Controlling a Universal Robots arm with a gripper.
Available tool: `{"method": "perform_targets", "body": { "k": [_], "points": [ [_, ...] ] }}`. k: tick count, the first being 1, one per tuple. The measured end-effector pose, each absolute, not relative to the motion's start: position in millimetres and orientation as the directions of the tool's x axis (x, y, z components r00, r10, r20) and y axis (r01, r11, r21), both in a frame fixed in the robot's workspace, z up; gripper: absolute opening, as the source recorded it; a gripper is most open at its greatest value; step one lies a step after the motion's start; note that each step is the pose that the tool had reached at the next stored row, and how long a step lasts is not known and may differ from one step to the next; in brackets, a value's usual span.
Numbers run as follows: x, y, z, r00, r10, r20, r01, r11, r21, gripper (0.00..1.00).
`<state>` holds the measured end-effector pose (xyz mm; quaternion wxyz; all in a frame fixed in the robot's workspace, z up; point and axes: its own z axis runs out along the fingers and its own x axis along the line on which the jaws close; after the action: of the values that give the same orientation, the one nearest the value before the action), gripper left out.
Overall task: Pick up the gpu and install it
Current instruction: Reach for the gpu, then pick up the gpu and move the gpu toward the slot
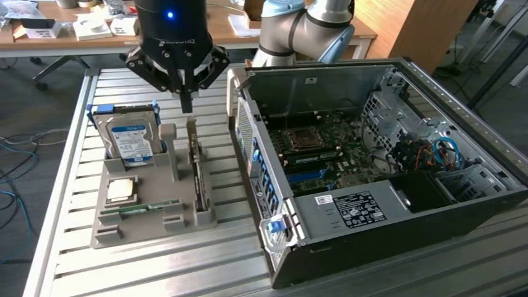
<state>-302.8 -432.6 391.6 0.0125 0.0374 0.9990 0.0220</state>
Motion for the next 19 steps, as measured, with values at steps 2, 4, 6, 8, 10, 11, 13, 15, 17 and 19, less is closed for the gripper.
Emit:
{"method": "perform_targets", "body": {
  "k": [2,4,6,8,10,11,13,15,17,19],
  "points": [
    [-303.3,-434.8,391.6,-0.997,0.075,-0.023,0.074,0.996,0.045,0.11],
    [-303.7,-436.9,391.6,-0.997,0.075,-0.023,0.074,0.996,0.045,0.11],
    [-303.7,-438.7,391.6,-0.997,0.075,-0.023,0.074,0.996,0.045,0.11],
    [-303.7,-439.0,391.6,-0.997,0.075,-0.023,0.074,0.996,0.045,0.11],
    [-303.7,-439.0,391.6,-0.997,0.075,-0.023,0.074,0.996,0.045,0.11],
    [-303.7,-439.0,391.6,-0.997,0.075,-0.023,0.074,0.996,0.045,0.11],
    [-303.7,-439.0,391.6,-0.997,0.075,-0.023,0.074,0.996,0.045,0.11],
    [-303.7,-439.0,391.6,-0.997,0.075,-0.023,0.074,0.996,0.045,0.11],
    [-303.7,-439.0,391.6,-0.997,0.075,-0.023,0.074,0.996,0.045,0.11],
    [-303.7,-439.0,391.6,-0.997,0.075,-0.023,0.074,0.996,0.045,0.11]
  ]
}}
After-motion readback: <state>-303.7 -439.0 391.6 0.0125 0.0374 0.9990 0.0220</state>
